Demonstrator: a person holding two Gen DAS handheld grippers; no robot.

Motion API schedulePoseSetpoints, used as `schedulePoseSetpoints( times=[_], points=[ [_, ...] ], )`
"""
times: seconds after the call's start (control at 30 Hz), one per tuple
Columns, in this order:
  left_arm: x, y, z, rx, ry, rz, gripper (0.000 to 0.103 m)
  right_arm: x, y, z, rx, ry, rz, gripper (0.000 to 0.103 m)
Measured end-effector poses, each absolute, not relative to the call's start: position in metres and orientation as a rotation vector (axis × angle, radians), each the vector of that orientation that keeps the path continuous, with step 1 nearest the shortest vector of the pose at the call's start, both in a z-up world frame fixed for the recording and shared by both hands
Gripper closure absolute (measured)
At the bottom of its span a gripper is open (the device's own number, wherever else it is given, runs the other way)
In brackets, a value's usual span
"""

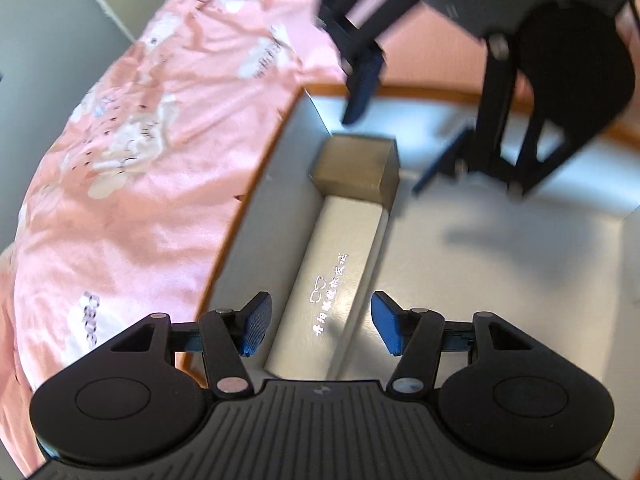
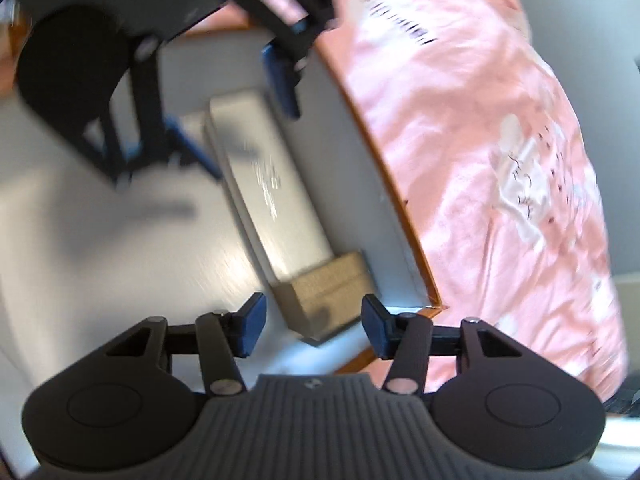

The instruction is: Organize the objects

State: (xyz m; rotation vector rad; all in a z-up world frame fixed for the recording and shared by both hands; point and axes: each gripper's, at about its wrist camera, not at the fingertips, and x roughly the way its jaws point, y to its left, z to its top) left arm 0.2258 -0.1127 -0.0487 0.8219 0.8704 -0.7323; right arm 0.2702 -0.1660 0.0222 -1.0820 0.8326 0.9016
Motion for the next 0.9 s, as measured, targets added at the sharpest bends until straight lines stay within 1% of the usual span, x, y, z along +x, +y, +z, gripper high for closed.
schedulePoseSetpoints(
  times=[0.1,0.23,0.3,0.33,0.37,0.5,0.7,0.8,0.9],
  points=[
    [0.215,-0.097,-0.025,0.740,0.887,-0.694,0.036,0.255,-0.171,0.032,-0.968,0.819,0.893,0.050],
    [0.205,-0.069,0.001,0.657,0.918,-0.641,0.036,0.209,-0.159,0.041,-0.853,0.799,0.922,0.050],
    [0.202,-0.055,0.010,0.630,0.927,-0.608,0.037,0.209,-0.147,0.035,-0.808,0.807,0.927,0.052],
    [0.199,-0.046,0.015,0.615,0.934,-0.590,0.037,0.222,-0.139,0.035,-0.783,0.814,0.937,0.056],
    [0.196,-0.037,0.019,0.601,0.941,-0.575,0.038,0.216,-0.135,0.042,-0.755,0.821,0.947,0.057],
    [0.184,0.004,0.030,0.520,0.996,-0.504,0.038,0.216,-0.104,0.043,-0.643,0.855,1.002,0.057],
    [0.178,0.064,0.021,0.299,1.136,-0.342,0.038,0.192,-0.059,0.042,-0.579,0.947,1.075,0.057],
    [0.174,0.095,0.006,0.167,1.222,-0.271,0.038,0.186,-0.033,0.027,-0.623,0.977,1.078,0.057],
    [0.171,0.122,-0.015,0.034,1.292,-0.207,0.038,0.186,-0.012,0.006,-0.664,1.034,1.048,0.060]
  ],
)
